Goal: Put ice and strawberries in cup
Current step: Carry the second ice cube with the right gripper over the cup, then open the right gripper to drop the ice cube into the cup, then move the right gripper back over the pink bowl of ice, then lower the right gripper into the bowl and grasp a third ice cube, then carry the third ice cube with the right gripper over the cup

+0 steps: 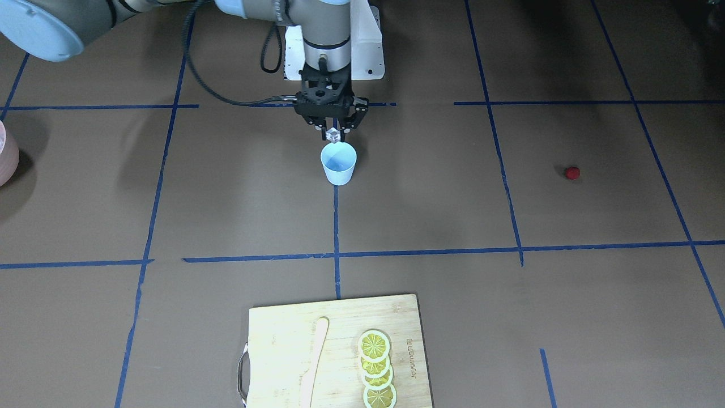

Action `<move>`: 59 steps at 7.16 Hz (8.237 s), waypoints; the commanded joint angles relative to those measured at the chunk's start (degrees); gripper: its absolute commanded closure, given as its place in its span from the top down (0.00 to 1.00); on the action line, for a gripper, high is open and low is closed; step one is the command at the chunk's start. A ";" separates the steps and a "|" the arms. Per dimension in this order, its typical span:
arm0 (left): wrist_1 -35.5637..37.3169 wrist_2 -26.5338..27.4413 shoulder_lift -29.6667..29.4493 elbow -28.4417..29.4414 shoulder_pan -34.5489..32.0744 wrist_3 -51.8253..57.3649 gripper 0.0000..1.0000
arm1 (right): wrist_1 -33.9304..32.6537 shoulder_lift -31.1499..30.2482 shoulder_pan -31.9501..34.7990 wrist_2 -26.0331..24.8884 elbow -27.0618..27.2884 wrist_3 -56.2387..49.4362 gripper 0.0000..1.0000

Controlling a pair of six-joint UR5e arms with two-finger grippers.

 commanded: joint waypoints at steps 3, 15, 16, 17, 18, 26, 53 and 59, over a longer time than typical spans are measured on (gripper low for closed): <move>0.00 -0.12 -0.05 -0.23 0.00 0.00 1.00 | 0.24 0.95 -0.75 -2.85 -3.27 0.29 0.02; -0.17 0.06 0.04 0.47 0.00 0.52 1.00 | 0.33 -19.93 23.74 23.30 11.91 -39.43 0.98; -0.08 0.06 0.04 0.38 0.00 0.44 1.00 | 0.33 -24.76 27.78 25.42 13.41 -49.71 0.98; -0.17 0.06 0.04 0.38 0.00 0.44 1.00 | 0.42 -29.68 32.78 29.44 13.95 -58.95 0.98; -0.17 0.06 0.04 0.21 0.00 0.44 1.00 | 0.42 -35.56 38.31 32.36 14.91 -69.65 0.98; -0.17 -0.21 0.04 -0.15 0.00 0.44 1.00 | 34.93 -68.93 52.25 34.32 5.54 -79.70 0.91; 0.00 -0.21 0.04 -1.82 -0.09 0.35 1.00 | 20.02 -50.05 47.64 37.23 12.88 -62.66 0.00; -0.08 -0.03 -0.05 -0.94 0.00 0.09 1.00 | 10.76 -26.01 18.55 19.51 12.12 -28.51 0.00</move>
